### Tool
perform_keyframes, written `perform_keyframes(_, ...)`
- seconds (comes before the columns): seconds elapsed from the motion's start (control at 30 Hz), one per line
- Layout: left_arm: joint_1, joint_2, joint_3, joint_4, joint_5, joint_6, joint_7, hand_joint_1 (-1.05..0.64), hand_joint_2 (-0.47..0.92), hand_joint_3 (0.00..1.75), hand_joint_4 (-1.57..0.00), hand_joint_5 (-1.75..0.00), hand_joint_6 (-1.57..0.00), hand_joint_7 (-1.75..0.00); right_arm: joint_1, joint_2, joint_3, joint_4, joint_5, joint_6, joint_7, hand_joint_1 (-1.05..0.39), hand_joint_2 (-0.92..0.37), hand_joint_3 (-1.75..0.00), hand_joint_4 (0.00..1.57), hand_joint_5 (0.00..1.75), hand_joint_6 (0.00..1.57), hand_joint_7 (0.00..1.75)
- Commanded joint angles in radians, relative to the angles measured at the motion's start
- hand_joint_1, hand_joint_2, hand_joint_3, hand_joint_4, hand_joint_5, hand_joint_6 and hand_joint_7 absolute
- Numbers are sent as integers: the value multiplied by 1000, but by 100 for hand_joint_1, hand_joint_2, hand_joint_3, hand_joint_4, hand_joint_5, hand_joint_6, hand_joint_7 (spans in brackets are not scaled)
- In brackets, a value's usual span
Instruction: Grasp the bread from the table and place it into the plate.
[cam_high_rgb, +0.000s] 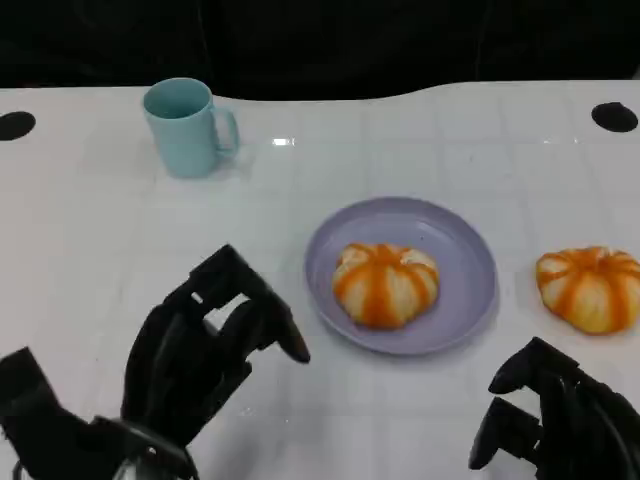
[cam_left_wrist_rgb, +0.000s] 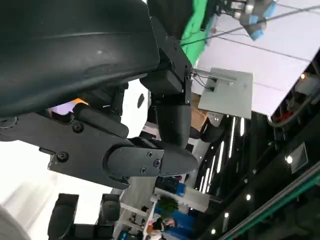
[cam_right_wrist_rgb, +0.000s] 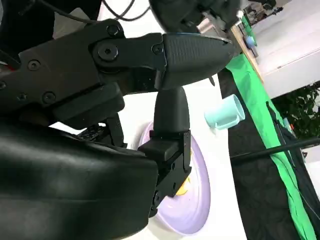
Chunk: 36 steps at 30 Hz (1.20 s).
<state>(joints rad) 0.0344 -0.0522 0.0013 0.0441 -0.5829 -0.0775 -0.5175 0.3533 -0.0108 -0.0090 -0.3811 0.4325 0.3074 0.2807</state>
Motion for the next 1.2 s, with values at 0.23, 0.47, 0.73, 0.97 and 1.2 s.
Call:
perform_keyframes(0.23,99,-19,51,-62,-68,91,0,-56,92,45,-76,-175,-55,-175,-4,-14,-12,-11,17,1,3,-53,-92,-41,64,175,46,164)
perform_keyframes(0.47,133,-30,74,-66,-79,128,-2,-56,92,46,-74,-175,-51,-175,-4,-22,-14,-14,21,4,1,-53,-92,-41,63,175,45,162)
perform_keyframes(0.73,173,-41,71,-99,-62,162,28,-57,92,43,-74,-175,-50,-175,-3,-28,-14,-21,21,3,-1,-52,-92,-42,62,175,44,162)
perform_keyframes(0.97,188,-31,75,-107,-51,168,16,-57,92,39,-74,-175,-50,-175,-5,-33,-15,-14,21,-9,10,-53,-92,-43,62,175,43,163)
perform_keyframes(1.2,180,-36,78,-99,-45,164,20,-58,92,38,-74,-175,-50,-175,-8,-29,-20,-1,22,-21,13,-53,-92,-42,62,175,43,162)
